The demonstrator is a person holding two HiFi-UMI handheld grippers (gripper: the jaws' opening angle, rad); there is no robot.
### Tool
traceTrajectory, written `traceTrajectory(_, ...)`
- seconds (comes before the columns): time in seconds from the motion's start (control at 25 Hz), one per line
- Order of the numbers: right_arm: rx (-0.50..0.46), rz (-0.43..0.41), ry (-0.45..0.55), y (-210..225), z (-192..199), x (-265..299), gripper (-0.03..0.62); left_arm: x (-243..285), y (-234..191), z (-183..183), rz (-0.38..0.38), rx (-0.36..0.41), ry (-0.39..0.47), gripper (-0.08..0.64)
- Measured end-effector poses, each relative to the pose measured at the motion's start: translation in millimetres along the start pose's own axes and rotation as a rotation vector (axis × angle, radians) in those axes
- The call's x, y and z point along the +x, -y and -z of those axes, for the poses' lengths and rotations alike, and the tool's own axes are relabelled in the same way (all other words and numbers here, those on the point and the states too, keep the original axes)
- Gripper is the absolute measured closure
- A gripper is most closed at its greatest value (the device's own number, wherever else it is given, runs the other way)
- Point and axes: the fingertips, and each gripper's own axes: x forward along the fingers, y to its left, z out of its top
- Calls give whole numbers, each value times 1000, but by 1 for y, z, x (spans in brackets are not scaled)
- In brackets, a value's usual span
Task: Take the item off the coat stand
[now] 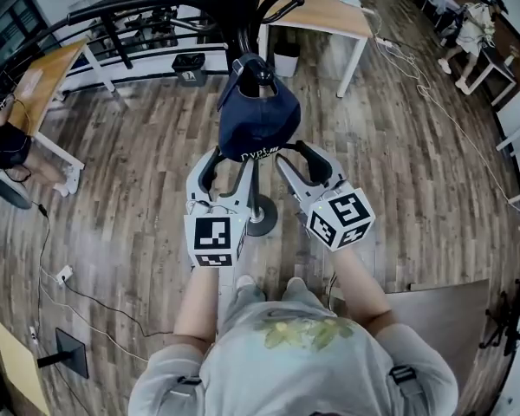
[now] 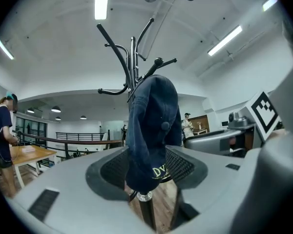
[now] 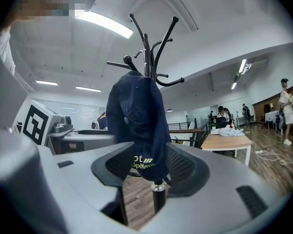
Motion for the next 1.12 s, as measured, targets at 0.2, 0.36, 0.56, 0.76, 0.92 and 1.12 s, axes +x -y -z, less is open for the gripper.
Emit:
traceTrajectory(0.2, -55, -34, -15, 6, 0, 14, 407, 3, -2, 7, -46, -24, -10, 353)
traceTrajectory(0.36, -50, -51, -23, 10, 2, 21, 407, 7, -4, 8, -87, -21, -17, 405)
traceTrajectory(0.56, -39, -63, -26, 10, 4, 23, 447, 4, -10, 9, -135, -55, -11, 479)
traceTrajectory(0.76, -25, -54, -19, 15, 4, 20, 536, 3, -9, 10, -133, -89, -11, 491)
traceTrajectory(0.92, -5, -48, 0, 13, 0, 18, 558, -1, -8, 8, -128, -97, -1, 503)
traceTrajectory(1.12, -6, -45, 19, 11, -5, 18, 561, -3, -7, 3, -129, -89, 15, 505)
